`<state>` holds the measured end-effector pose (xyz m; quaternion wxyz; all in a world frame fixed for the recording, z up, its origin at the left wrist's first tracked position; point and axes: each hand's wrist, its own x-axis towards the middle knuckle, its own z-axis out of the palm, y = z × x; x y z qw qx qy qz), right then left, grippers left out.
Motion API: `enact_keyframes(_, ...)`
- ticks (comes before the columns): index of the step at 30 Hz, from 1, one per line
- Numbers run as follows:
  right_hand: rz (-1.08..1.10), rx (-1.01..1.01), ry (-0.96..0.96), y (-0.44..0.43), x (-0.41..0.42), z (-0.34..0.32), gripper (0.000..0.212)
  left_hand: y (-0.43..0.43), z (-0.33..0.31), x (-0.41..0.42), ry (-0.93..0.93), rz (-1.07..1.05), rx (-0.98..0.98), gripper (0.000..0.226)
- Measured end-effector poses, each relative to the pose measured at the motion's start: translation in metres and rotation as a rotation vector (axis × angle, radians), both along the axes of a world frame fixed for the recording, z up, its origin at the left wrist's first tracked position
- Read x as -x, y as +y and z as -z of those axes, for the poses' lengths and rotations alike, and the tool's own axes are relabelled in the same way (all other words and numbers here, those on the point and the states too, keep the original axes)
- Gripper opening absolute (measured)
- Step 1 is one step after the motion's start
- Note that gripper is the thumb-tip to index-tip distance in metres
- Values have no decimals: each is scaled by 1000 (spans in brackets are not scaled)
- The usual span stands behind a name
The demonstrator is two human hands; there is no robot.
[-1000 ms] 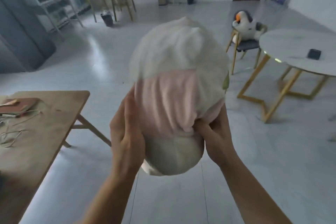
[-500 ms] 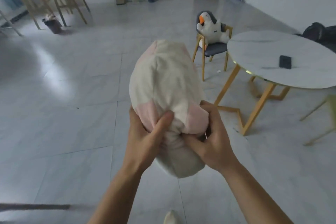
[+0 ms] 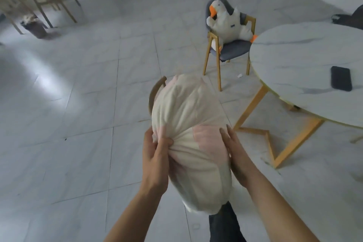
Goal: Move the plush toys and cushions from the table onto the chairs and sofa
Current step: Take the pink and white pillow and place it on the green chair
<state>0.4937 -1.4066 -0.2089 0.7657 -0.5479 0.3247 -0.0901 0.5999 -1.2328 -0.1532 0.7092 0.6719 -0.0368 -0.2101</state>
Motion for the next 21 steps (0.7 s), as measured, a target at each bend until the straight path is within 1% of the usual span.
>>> enact_keyframes(2, -156, -138, 13, -43, -33, 15, 64, -38, 19, -30, 71, -14, -31, 31)
enact_keyframes(3, -184, -171, 33, -61, -50, 21, 60, -53, 27, -45, 99, 1, -65, 33)
enact_keyframes(5, -160, -147, 63, -94, -85, 36, 51, -79, 44, -81, 136, 58, -150, 37)
enact_keyframes(7, -142, -45, 96, -122, -121, 52, 59, -98, 64, -118, 177, 79, -228, 38)
enact_keyframes(8, -154, 1, 110, -132, -139, 61, 67, -106, 73, -135, 177, 81, -248, 43)
enact_keyframes(11, -182, 125, 165, -156, -185, 94, 93, -124, 102, -180, 173, 61, -311, 69)
enact_keyframes(13, -201, 180, 169, -165, -214, 119, 101, -134, 127, -209, 174, 73, -309, 73)
enact_keyframes(15, -195, 221, 178, -173, -244, 150, 96, -146, 160, -236, 188, 74, -323, 78)
enact_keyframes(18, -205, 242, 222, -177, -280, 213, 86, -162, 222, -267, 191, 41, -393, 88)
enact_keyframes(19, -205, 224, 243, -176, -288, 238, 79, -167, 243, -275, 220, 27, -426, 95)
enact_keyframes(21, -178, 169, 354, -173, -298, 291, 77, -174, 283, -290, 334, 22, -494, 107)
